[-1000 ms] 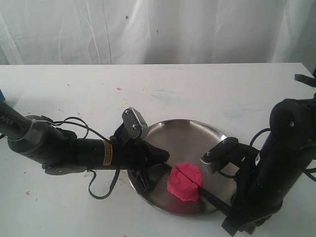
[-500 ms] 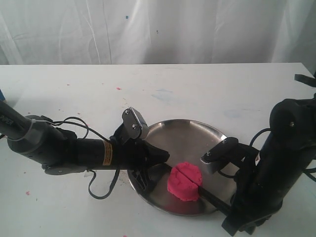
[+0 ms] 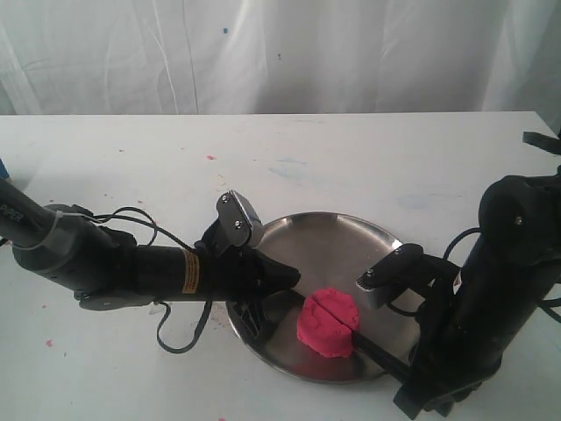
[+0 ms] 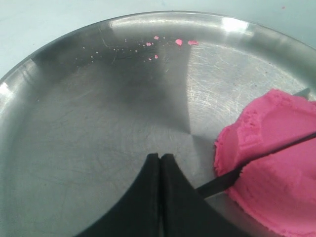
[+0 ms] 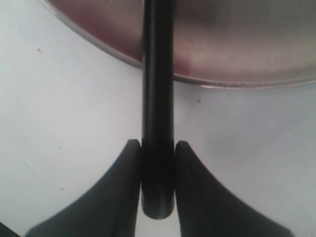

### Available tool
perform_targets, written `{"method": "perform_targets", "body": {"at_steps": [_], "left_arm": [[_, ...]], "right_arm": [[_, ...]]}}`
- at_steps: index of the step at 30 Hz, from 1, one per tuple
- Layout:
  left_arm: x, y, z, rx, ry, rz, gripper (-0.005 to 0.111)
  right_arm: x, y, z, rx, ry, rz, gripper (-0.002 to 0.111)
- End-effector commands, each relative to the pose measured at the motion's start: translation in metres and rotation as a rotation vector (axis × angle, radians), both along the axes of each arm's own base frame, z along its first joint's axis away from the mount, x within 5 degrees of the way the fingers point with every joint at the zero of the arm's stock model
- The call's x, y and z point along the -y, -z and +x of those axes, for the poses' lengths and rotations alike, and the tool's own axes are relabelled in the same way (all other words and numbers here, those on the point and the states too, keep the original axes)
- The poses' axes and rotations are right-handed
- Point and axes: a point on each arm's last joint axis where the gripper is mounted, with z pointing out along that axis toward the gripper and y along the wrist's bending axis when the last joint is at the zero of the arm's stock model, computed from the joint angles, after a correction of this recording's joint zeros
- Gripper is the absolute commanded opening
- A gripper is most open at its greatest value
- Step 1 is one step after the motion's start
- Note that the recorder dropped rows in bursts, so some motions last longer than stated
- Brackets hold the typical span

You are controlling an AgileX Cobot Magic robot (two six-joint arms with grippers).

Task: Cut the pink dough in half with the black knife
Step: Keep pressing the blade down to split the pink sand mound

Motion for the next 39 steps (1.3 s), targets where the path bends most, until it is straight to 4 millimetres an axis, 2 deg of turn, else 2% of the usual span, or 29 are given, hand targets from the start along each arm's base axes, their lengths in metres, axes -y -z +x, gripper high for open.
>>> {"method": "perform_targets", "body": {"at_steps": [1, 39], "left_arm": [[-0.0036, 0.01, -0.0033, -0.032, 0.0, 0.075, 0.0], [-0.0037, 0.0108, -0.0041, -0.045, 0.004, 0.079, 0.0]], "right_arm": [[-0.0011, -0.0001, 0.0016, 0.005, 0.012, 0.002, 0.0], [-0.0033, -0.0005, 0.0017, 0.002, 0.036, 0.026, 0.0]]}}
